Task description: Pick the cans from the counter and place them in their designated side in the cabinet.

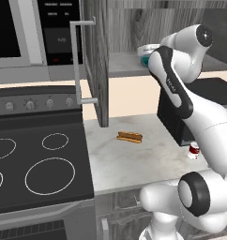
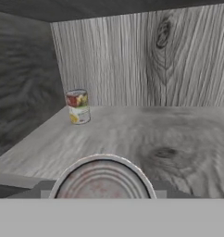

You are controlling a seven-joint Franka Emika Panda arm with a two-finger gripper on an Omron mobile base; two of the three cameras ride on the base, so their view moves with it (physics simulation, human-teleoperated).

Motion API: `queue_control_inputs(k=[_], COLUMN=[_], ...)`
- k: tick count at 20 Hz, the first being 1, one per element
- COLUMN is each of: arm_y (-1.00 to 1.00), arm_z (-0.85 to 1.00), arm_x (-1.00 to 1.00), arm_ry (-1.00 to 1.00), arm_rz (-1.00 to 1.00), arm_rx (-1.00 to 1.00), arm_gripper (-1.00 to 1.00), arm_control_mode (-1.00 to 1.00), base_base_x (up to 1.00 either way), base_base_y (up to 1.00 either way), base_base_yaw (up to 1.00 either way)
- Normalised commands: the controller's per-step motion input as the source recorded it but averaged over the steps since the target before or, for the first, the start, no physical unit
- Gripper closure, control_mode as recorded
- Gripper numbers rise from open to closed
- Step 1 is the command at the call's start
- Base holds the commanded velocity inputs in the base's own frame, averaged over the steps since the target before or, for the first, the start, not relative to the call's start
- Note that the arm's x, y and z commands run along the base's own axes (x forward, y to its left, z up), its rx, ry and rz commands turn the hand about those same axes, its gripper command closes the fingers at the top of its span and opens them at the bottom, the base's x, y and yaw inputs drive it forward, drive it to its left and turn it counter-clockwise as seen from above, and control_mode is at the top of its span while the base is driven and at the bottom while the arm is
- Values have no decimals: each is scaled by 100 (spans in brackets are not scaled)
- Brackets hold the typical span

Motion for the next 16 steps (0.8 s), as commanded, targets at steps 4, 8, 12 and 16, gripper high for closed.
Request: queue_control_inputs(k=[4,8,12,16], arm_y=[11,9,7,8], arm_z=[0,0,0,0], arm_x=[24,24,24,22], arm_ry=[4,6,6,5], arm_rz=[1,0,1,1], arm_rx=[1,1,1,1], arm_gripper=[100,100,100,100], arm_control_mode=[-100,-100,-100,-100], base_base_x=[0,0,0,0], base_base_y=[0,0,0,0], base_base_yaw=[0,0,0,0])
